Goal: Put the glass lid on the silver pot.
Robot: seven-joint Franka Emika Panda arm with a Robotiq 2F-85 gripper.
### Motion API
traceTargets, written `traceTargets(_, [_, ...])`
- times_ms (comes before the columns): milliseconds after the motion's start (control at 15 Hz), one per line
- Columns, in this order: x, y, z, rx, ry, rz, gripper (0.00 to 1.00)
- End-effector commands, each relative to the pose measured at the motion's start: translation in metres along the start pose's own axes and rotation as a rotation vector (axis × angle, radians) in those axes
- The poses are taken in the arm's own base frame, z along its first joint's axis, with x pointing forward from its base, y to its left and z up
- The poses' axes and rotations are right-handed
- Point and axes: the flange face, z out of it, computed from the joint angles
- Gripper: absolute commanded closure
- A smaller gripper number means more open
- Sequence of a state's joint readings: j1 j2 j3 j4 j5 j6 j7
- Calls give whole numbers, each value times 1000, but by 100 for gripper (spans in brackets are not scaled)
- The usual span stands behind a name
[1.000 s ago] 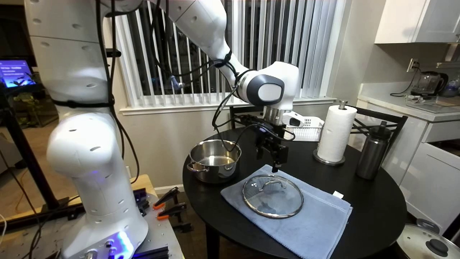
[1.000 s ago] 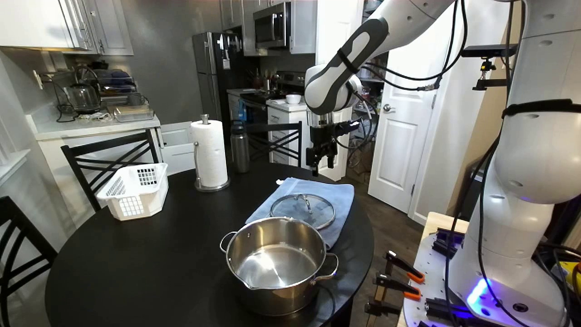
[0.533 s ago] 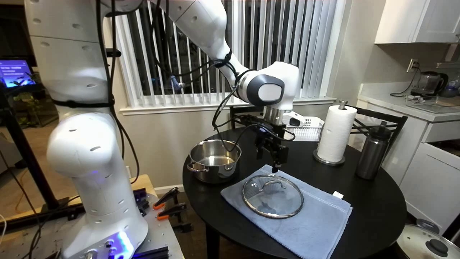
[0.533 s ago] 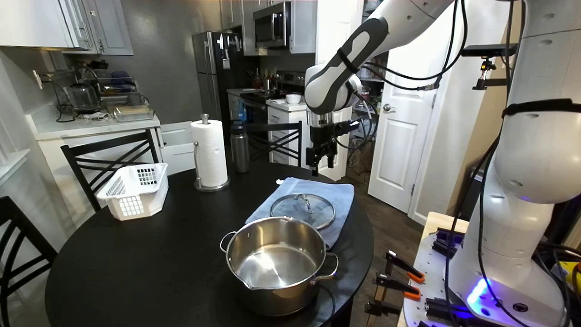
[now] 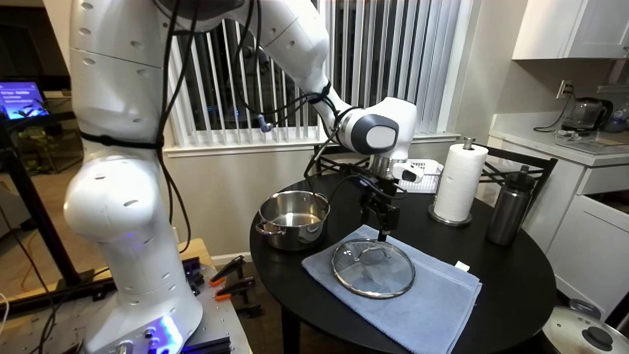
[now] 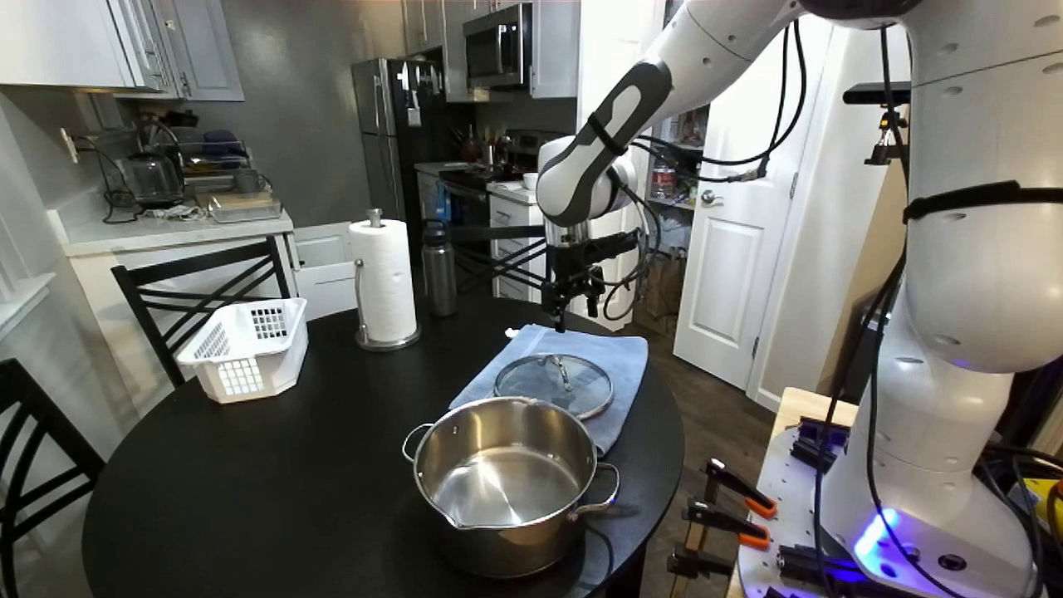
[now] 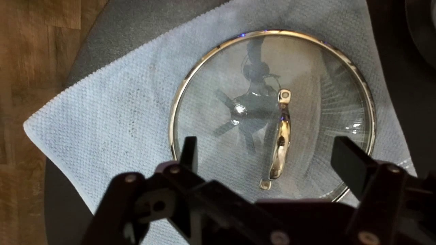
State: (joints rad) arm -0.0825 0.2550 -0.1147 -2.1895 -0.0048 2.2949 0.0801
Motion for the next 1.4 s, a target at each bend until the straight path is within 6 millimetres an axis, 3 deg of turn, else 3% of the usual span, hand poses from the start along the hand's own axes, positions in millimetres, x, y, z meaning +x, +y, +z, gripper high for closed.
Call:
traceTargets(0, [26,-9,17,-6,-10,72,0])
traceTargets(400, [55,-3,51,49,-69,101,0])
traceTargets(667, [65,-11,71,109,-97,72,0])
traceTargets(1000, [59,-18,89,96,-123,40,0])
traceTargets(1333, [48,-13,91,90,-103,57,0])
